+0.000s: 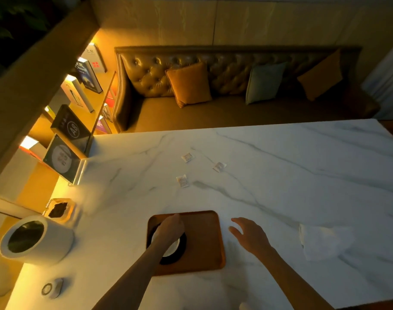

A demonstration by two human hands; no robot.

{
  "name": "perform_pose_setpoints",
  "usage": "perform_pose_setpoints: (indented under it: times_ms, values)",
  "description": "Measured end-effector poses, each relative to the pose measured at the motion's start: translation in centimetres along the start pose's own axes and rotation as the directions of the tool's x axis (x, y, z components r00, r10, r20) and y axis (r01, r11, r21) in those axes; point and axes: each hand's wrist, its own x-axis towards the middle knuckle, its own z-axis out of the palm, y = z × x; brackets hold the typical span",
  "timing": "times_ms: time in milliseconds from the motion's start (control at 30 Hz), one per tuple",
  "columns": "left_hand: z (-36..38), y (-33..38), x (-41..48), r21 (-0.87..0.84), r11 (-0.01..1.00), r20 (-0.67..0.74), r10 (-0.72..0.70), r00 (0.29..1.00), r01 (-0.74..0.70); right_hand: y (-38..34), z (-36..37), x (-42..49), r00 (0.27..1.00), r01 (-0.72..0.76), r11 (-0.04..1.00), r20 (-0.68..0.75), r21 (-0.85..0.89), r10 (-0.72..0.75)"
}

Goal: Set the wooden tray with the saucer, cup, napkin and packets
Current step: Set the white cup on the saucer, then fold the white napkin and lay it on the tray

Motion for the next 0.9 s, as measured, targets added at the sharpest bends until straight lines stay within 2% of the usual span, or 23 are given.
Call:
perform_pose_setpoints:
  times_ms: [267,433,567,767,900]
  values:
    - [3.5,5.7,-0.2,-0.071,0.997,-0.029,-0.032,0.999,0.030,8.9,-5.6,3.1,0.996,-0.023,0.999,0.089,0.033,0.020]
    - [3.2,5.9,0.1,-0.087,0.994,-0.028,-0.076,0.997,0.073,9.2,-6.7,6.0,0.994,-0.041,0.996,0.104,0.073,0.033]
    - [2.4,5.9,1.8,-0.036,0.996,0.009,-0.084,0.996,0.084,8.7,-6.8,7.2,0.993,-0.077,0.985,0.097,0.157,0.062]
    - [5.2,12.3,6.3,0.073,0.997,0.104,0.004,0.995,-0.012,14.3,-7.2,5.5,0.973,-0.227,0.952,0.011,0.205,0.229]
    - [10.9,20.1,7.7,0.124,0.985,0.198,0.095,0.976,-0.121,21.4,-7.5,3.5,0.894,-0.428,0.881,-0.051,0.200,0.445]
